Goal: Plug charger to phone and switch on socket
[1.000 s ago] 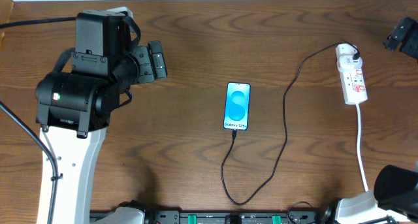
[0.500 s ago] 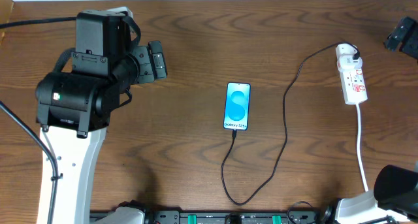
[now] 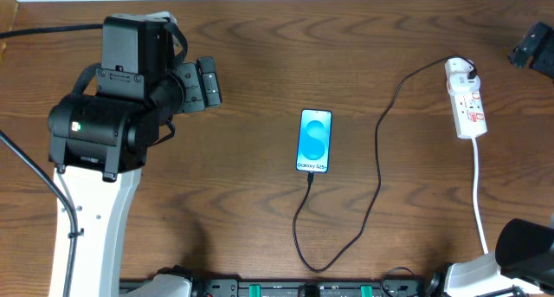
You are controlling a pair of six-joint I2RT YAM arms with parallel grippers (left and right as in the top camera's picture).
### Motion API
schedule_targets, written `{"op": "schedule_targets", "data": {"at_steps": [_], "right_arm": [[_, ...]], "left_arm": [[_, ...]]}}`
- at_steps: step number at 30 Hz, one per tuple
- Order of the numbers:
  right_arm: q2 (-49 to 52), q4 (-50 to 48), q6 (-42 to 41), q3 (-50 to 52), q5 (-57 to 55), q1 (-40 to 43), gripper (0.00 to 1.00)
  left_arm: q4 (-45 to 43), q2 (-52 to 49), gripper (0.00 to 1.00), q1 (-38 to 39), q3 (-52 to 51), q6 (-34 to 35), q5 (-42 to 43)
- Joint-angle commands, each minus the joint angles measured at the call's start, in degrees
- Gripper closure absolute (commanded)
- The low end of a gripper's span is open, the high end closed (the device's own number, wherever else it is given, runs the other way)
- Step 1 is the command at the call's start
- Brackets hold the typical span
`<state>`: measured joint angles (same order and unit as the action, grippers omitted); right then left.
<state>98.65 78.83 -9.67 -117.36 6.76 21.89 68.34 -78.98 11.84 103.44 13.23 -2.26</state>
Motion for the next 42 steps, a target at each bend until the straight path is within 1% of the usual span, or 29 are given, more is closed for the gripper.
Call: {"op": "schedule_targets", "data": {"at_steps": [1,6,8,10,17,25,30,34,37,42], "right_arm": [[-0.4,0.2,-0.6,-0.2,-0.4,0.0,0.01],[-0.4,0.2,-0.6,-0.2,-0.4,0.0,0.01],[-0.4,0.2,-0.6,-0.2,-0.4,0.0,0.01],[-0.4,0.2,-0.6,-0.2,-0.4,0.0,0.01],[-0.4,0.2,-0.6,-0.2,-0.4,0.0,0.01],[-0.4,0.2,-0.6,-0.2,-0.4,0.0,0.01],[-0.4,0.2,-0.6,-0.2,-0.4,0.0,0.01],[-0.4,0.2,-0.6,-0.2,-0.4,0.0,0.01],[-0.4,0.2,-0.6,-0.2,-0.4,0.0,0.01],[-0.4,0.2,-0.6,-0.2,-0.4,0.0,0.01]], "left_arm": [[-0.2,0.5,0.05,0.1,-1.2,-0.5,-2.6],[-1.5,2.5,0.05,0.1,-3.8,-0.6,-5.3],[-3.6,4.2,0.05,0.1,-6.6,-0.5,-6.0],[-7.9,6.6,0.05,0.1,-10.7,-0.5,-6.0],[-28.9,17.9,0.05,0.1,-30.9,-0.5,-4.7],[-56.5,32.9,0.05,0.1,-53.9,-0.5,-4.2],[-73.9,42.0,0.05,-0.9,-65.8,-0.5,-4.2],[-84.4,48.0,0.05,-3.1,-73.4,-0.5,-4.2],[-88.5,52.1,0.05,-4.7,-78.0,-0.5,-4.2],[-89.3,58.7,0.05,-6.4,-84.1,0.2,-4.2]]}}
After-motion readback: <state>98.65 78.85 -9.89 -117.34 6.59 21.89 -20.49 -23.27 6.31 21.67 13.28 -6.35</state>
